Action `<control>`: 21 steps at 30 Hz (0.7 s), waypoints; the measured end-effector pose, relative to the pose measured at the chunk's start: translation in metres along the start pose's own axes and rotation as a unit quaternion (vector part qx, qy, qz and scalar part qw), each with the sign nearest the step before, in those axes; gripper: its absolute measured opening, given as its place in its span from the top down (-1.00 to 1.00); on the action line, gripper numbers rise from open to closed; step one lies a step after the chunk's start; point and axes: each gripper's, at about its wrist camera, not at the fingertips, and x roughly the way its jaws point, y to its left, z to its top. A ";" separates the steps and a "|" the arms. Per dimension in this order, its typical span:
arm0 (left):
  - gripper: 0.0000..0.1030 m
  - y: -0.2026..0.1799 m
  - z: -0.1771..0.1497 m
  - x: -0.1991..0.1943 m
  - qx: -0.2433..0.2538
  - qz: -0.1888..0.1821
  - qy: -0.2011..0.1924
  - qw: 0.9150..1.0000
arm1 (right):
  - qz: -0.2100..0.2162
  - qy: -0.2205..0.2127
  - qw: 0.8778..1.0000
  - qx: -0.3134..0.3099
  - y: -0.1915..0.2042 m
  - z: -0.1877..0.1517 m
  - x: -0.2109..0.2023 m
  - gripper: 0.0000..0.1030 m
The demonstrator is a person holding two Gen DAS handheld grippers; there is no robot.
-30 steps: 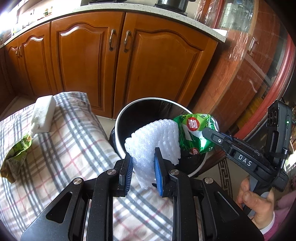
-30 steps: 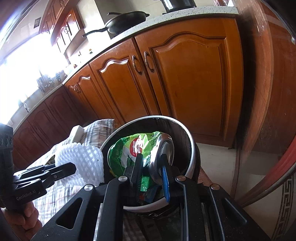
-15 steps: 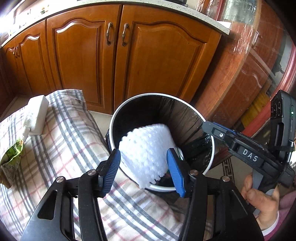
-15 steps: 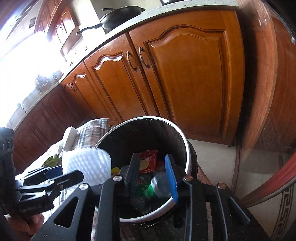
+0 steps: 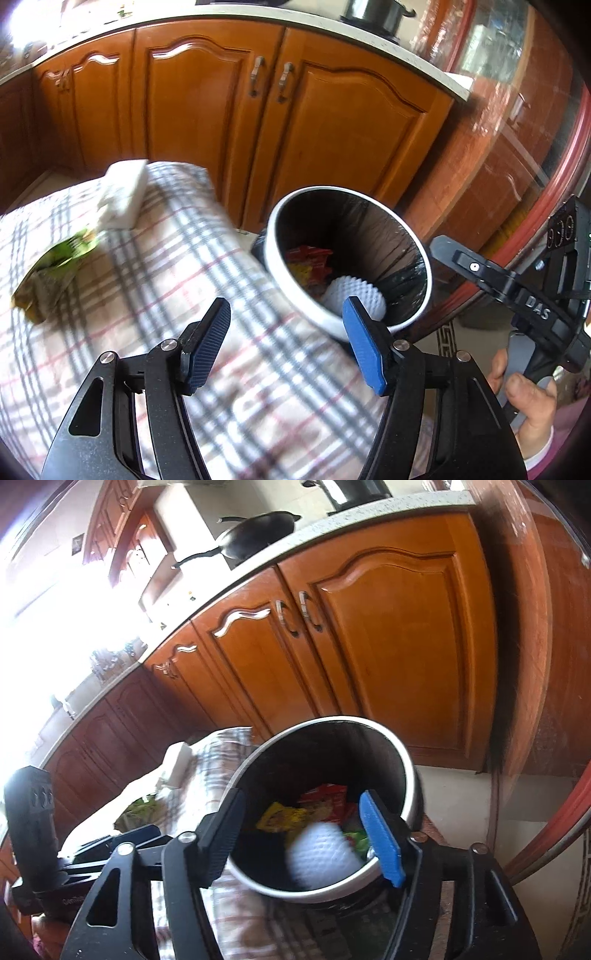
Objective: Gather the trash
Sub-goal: 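Grasp the green drink pouch with the left tool while the right tool grasps the white sponge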
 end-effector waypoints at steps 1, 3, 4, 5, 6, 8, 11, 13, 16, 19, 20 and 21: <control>-0.24 0.006 -0.004 -0.004 -0.006 0.002 -0.003 1.000 | 0.005 0.000 1.000 -0.003 0.005 -0.001 0.000 -0.42; -0.24 0.019 -0.011 -0.014 -0.017 0.011 -0.007 1.000 | 0.018 0.004 1.000 -0.012 0.017 -0.006 0.000 -0.59; -0.24 0.023 -0.014 -0.017 -0.020 0.015 -0.009 1.000 | 0.023 0.006 1.000 -0.015 0.023 -0.008 0.000 -0.63; -0.24 0.030 -0.017 -0.021 -0.024 0.021 -0.011 0.999 | 0.028 0.008 0.999 -0.017 0.028 -0.010 0.001 -0.69; -0.24 0.034 -0.019 -0.024 -0.027 0.026 -0.013 0.999 | 0.035 0.011 0.999 -0.019 0.035 -0.014 0.002 -0.72; -0.24 0.048 -0.027 -0.032 -0.035 0.036 -0.016 0.999 | 0.049 0.019 0.998 -0.021 0.046 -0.019 0.006 -0.75; -0.24 0.066 -0.036 -0.041 -0.046 0.050 -0.017 0.998 | 0.061 0.030 0.997 -0.032 0.061 -0.027 0.012 -0.76; -0.24 0.078 -0.040 -0.046 -0.052 0.059 -0.018 0.997 | 0.068 0.038 0.996 -0.041 0.073 -0.032 0.018 -0.76; -0.24 0.094 -0.045 -0.051 -0.060 0.070 -0.017 0.996 | 0.076 0.050 0.995 -0.050 0.088 -0.037 0.027 -0.76; -0.24 0.107 -0.046 -0.053 -0.063 0.081 -0.015 0.995 | 0.082 0.060 0.993 -0.058 0.102 -0.041 0.037 -0.76; -0.24 0.111 -0.047 -0.055 -0.063 0.083 -0.015 0.994 | 0.083 0.063 0.993 -0.060 0.105 -0.041 0.040 -0.76; -0.24 0.115 -0.046 -0.055 -0.063 0.085 -0.014 0.994 | 0.083 0.068 0.992 -0.065 0.110 -0.042 0.045 -0.76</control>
